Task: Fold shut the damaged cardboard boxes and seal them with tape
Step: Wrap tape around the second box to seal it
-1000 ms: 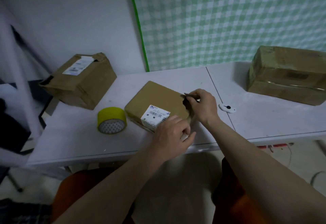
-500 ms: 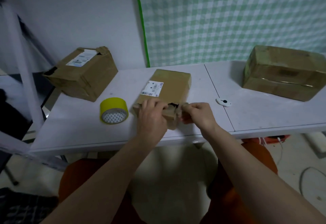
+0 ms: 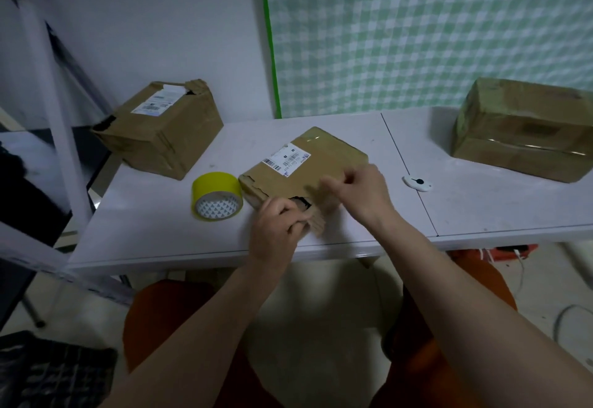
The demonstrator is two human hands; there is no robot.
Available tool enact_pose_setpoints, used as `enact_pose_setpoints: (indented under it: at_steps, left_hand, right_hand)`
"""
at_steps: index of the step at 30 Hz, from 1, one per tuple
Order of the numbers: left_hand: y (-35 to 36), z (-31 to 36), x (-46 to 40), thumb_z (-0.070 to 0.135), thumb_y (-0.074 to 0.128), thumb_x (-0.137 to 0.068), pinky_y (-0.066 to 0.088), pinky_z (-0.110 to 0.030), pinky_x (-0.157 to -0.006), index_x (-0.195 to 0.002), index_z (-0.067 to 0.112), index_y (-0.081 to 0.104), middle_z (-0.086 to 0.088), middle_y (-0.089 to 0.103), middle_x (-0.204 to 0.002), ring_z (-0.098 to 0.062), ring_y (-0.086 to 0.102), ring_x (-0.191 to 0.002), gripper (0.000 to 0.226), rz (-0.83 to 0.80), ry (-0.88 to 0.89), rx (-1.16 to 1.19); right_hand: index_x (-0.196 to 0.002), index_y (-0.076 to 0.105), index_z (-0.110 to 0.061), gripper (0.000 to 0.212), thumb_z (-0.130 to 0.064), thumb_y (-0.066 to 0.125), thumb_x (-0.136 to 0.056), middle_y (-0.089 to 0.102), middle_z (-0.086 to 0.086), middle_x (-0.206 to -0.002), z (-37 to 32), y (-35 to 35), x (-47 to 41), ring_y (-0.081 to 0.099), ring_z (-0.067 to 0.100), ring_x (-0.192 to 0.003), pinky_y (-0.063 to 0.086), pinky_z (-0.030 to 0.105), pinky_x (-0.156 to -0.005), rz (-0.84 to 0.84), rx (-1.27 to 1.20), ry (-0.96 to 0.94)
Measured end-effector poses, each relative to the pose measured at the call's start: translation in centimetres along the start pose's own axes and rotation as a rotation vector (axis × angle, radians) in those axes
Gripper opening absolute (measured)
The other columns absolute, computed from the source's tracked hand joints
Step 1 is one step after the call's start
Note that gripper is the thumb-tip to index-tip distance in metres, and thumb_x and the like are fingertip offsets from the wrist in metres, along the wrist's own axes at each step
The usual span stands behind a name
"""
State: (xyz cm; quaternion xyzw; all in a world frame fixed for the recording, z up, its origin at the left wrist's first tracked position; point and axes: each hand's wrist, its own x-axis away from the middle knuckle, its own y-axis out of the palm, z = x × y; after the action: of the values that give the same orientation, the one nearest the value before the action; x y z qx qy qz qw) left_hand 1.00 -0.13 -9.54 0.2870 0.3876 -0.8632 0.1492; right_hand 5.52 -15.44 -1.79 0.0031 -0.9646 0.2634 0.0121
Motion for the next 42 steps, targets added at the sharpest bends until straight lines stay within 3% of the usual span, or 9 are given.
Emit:
enact_pose_setpoints:
  at_steps: [5,13,19,25,28,31,35,38,42]
  left_hand:
    - [-0.1,0.2,0.3,0.013,0.056,-0.073,0.038,-0.02,-0.062,-0.062,0.009,0.067,-0.003,0.059,-0.071,-0.012,0.047,-0.074,0.016,0.05,-0.039,0.001]
    - [-0.1,0.4,0.5,0.009,0.05,-0.066,0.03,-0.02,-0.062,-0.057,0.012,0.058,-0.003,0.053,-0.064,-0.015,0.042,-0.07,0.012,0.056,-0.046,-0.048]
    - [-0.1,0.1,0.6,0.009,0.054,-0.07,0.03,-0.015,-0.063,-0.06,0.011,0.057,-0.004,0.053,-0.068,-0.015,0.046,-0.071,0.011,0.046,-0.062,0.015]
    - [-0.3,-0.4,0.8,0.006,0.063,-0.07,0.041,-0.022,-0.066,-0.063,0.012,0.059,-0.004,0.058,-0.073,-0.017,0.051,-0.076,0.01,0.059,-0.065,0.082]
    - [-0.4,-0.1,0.8,0.014,0.06,-0.073,0.041,-0.022,-0.069,-0.07,0.012,0.062,-0.002,0.059,-0.073,-0.015,0.05,-0.076,0.004,0.045,-0.092,0.072]
    - [-0.2,-0.3,1.0,0.015,0.058,-0.075,0.04,-0.018,-0.072,-0.079,0.009,0.07,0.005,0.056,-0.079,-0.013,0.049,-0.078,0.014,0.063,-0.064,0.064]
    - [0.1,-0.7,1.2,0.012,0.061,-0.077,0.047,-0.028,-0.074,-0.071,0.007,0.071,0.009,0.047,-0.082,-0.014,0.05,-0.076,0.013,0.089,-0.032,0.084]
    - [0.0,-0.7,1.2,0.013,0.063,-0.079,0.048,-0.031,-0.073,-0.071,0.007,0.071,0.009,0.047,-0.081,-0.016,0.051,-0.075,0.012,0.094,-0.021,0.102]
    - [0.1,-1.0,1.1,0.012,0.063,-0.08,0.05,-0.032,-0.081,-0.073,0.008,0.072,0.008,0.047,-0.079,-0.019,0.053,-0.073,0.012,0.095,-0.015,0.121]
  right_hand:
    - [-0.078,0.047,-0.015,0.021,-0.027,0.064,-0.076,0.052,0.004,-0.086,-2.1,3.5,-1.1,0.055,0.024,-0.085,0.037,0.03,-0.063,-0.206,0.674,-0.24]
    - [-0.113,0.051,-0.006,0.029,-0.01,0.049,-0.085,0.053,0.013,-0.118,-2.6,5.3,-1.5,0.05,0.028,-0.11,0.038,0.03,-0.079,-0.178,0.976,-0.331]
    - [-0.084,0.046,-0.012,0.011,-0.003,0.052,-0.082,0.059,0.015,-0.105,-2.9,4.1,-0.6,0.057,0.031,-0.094,0.031,0.03,-0.065,-0.179,0.943,-0.389]
    - [-0.079,0.045,-0.011,0.01,-0.002,0.05,-0.081,0.06,0.017,-0.096,-1.6,3.6,-0.2,0.056,0.034,-0.087,0.027,0.031,-0.063,-0.148,0.83,-0.425]
    - [-0.087,0.054,-0.006,0.004,-0.009,0.051,-0.085,0.061,0.015,-0.1,-1.6,3.5,-0.4,0.057,0.033,-0.094,0.028,0.03,-0.063,-0.169,0.843,-0.403]
    - [-0.102,0.055,-0.005,0.021,-0.015,0.057,-0.084,0.057,0.014,-0.109,-1.6,4.2,-0.6,0.055,0.033,-0.101,0.03,0.03,-0.065,-0.178,0.849,-0.402]
    - [-0.115,0.046,-0.006,0.037,-0.01,0.061,-0.082,0.045,0.013,-0.12,-2.1,4.9,-1.3,0.046,0.03,-0.111,0.029,0.029,-0.068,-0.188,0.935,-0.484]
    - [-0.105,0.055,-0.004,0.025,-0.001,0.055,-0.081,0.05,0.013,-0.11,-1.8,5.1,-1.6,0.049,0.031,-0.104,0.028,0.031,-0.064,-0.174,0.953,-0.569]
    - [-0.054,0.058,-0.003,0.023,0.01,0.075,-0.046,0.052,0.01,-0.062,-0.9,5.1,-1.5,0.055,0.028,-0.056,0.022,0.02,-0.048,-0.1,0.899,-0.683]
